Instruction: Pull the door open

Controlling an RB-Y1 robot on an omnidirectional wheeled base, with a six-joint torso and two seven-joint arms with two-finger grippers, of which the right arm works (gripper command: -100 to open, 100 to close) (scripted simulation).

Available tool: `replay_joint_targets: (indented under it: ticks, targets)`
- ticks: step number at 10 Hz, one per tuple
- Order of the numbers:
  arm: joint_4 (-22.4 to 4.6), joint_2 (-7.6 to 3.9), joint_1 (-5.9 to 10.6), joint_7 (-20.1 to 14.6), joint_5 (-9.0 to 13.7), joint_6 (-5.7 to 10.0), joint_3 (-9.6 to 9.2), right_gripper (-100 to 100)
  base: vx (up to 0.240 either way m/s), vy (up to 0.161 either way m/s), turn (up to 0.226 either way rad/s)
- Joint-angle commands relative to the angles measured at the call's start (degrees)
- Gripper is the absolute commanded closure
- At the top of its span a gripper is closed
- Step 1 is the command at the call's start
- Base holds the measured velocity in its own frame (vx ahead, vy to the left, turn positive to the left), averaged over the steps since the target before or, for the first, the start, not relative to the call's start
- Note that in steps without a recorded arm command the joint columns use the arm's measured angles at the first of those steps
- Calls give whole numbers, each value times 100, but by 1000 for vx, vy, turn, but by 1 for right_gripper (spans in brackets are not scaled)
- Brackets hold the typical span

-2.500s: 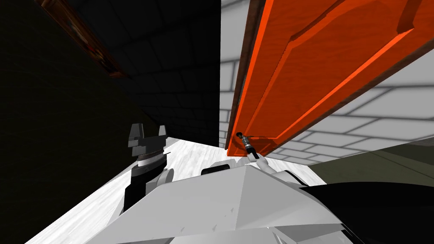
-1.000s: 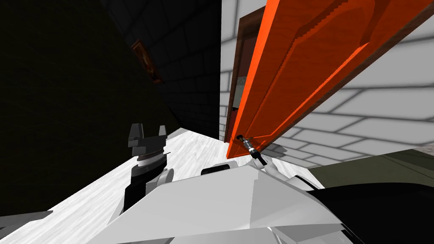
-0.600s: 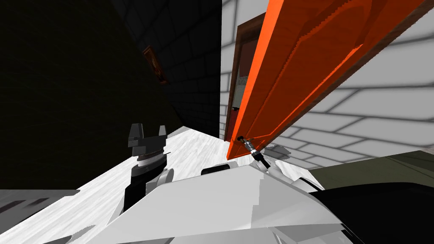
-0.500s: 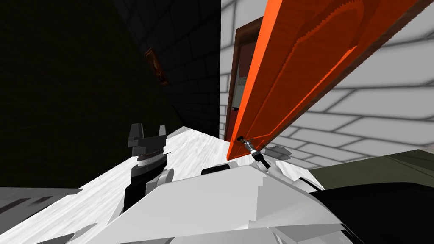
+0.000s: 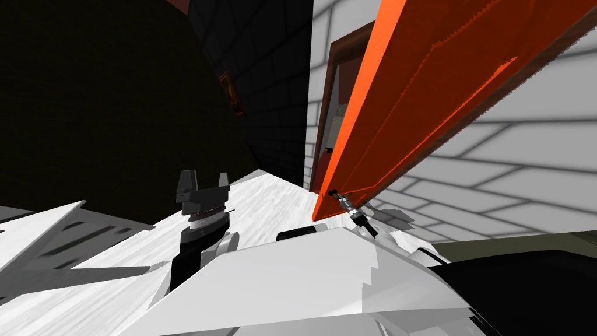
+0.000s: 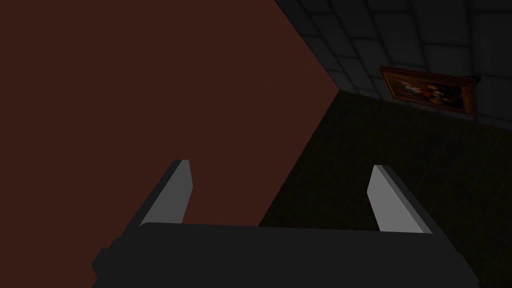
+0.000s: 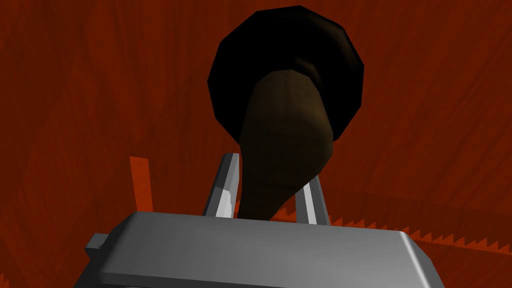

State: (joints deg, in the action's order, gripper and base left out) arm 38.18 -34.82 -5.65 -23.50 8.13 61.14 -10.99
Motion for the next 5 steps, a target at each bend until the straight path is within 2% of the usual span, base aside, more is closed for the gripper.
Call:
replay_joint_targets:
  ticks: [1, 4, 5]
  targets:
    - [29, -100, -147, -47, 19, 156, -35, 100, -225, -99, 191]
    - [-51, -221, -291, -133, 41, 451, -100, 100, -194, -77, 139]
    - [-56, -175, -262, -127, 23, 386, -114, 100, -89, -42, 31]
